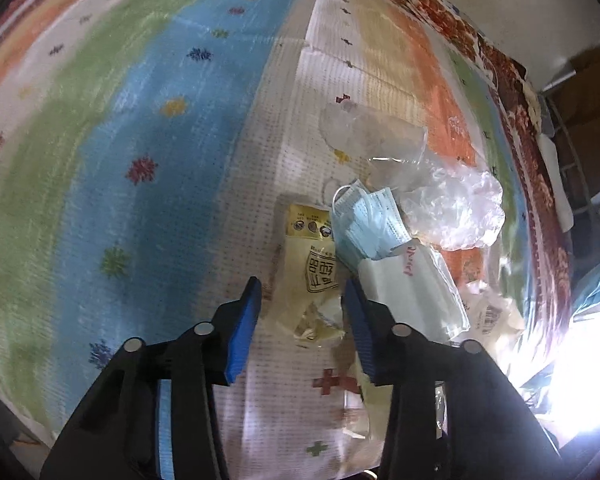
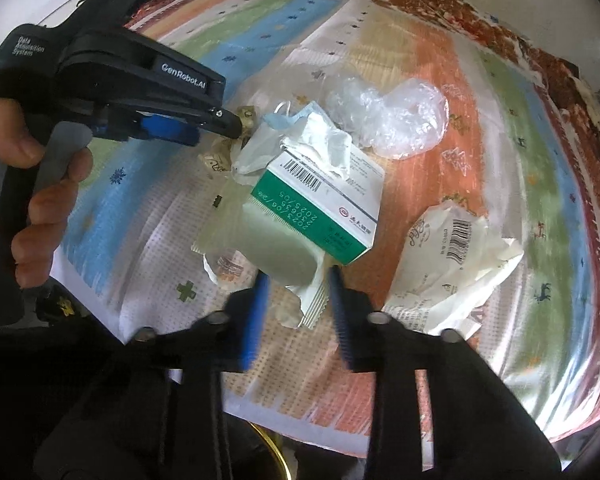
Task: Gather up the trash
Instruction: 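Grasp the yellow snack wrapper with the left gripper while the right grasps a pale green wrapper, then carry both held wrappers back over the gold-rimmed bin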
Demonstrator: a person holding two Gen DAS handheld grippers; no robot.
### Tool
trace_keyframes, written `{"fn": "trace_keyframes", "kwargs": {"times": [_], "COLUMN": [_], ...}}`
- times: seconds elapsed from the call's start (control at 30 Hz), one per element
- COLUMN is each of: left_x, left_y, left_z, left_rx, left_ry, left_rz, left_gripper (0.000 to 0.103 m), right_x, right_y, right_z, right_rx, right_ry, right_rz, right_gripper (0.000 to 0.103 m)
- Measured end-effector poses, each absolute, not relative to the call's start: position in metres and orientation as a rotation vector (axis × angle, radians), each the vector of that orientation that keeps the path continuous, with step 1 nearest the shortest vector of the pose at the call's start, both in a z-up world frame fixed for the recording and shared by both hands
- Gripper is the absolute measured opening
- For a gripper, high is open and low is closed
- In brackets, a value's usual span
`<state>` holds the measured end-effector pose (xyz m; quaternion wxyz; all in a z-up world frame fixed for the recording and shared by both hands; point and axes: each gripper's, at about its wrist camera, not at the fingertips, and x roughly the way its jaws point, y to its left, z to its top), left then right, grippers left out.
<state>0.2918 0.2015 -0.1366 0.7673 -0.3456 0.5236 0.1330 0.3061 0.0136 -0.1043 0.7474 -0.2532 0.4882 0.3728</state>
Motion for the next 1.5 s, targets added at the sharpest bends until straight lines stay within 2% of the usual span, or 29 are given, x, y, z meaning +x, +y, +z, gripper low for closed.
{"fn": "trace_keyframes", "kwargs": {"times": [0.1, 0.17, 0.2, 0.27, 0.73, 1.5], "left_x": [0.296, 0.299, 0.299, 0.297, 0.278, 0.221], "left_y": [0.193, 0.190, 0.190, 0.193, 0.209, 0.186], "left_z": [-0.135, -0.136, -0.135, -0.128, -0.087, -0.015], "left_rx": [-0.700, -0.664, -0.647, -0.666, -0.643, -0.573], "left_ry": [1.144, 1.165, 1.175, 1.152, 1.075, 0.949], "left_rz": [0.279, 0.295, 0.321, 0.317, 0.322, 0.234], "left_gripper": [0.034, 0.018, 0.015, 0.002, 0.002, 0.001], "right_x": [0.305, 0.305, 0.305, 0.307, 0.310, 0.303], "right_y": [0.015, 0.014, 0.014, 0.012, -0.003, -0.051], "right_z": [-0.107, -0.107, -0.106, -0.102, -0.062, -0.011], "right_rx": [-0.563, -0.575, -0.568, -0.524, -0.331, -0.185], "right_ry": [1.081, 1.081, 1.086, 1.109, 1.141, 1.048], "right_rz": [0.819, 0.814, 0.818, 0.841, 0.910, 0.861], "right_gripper": [0.001, 0.000, 0.000, 0.000, 0.000, 0.000]}}
